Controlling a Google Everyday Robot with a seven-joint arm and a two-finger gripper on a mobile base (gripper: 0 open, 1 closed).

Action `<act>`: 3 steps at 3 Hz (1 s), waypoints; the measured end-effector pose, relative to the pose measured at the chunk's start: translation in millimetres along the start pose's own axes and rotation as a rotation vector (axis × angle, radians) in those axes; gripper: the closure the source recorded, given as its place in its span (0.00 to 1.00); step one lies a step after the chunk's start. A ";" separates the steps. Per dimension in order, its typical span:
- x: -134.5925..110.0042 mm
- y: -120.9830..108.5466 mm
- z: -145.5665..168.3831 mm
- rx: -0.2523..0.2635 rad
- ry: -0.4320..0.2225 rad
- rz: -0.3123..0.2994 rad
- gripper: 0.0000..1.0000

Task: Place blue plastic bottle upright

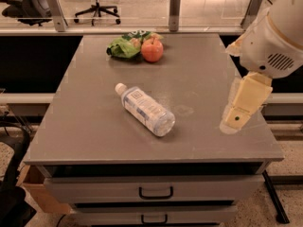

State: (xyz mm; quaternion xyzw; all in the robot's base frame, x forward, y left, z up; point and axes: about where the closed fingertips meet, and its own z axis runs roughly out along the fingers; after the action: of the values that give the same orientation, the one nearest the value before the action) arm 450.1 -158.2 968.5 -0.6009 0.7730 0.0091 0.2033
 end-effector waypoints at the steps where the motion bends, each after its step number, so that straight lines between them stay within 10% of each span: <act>1: -38.7 6.1 25.9 -0.059 -0.026 0.026 0.00; 3: -106.8 10.1 75.7 -0.172 0.017 0.135 0.00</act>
Offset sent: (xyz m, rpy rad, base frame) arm 0.0327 0.1478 -0.0476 0.1255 0.2884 -0.0243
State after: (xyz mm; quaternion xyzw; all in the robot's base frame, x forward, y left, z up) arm 484.5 -37.0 931.5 -0.5629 0.8096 0.0839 0.1436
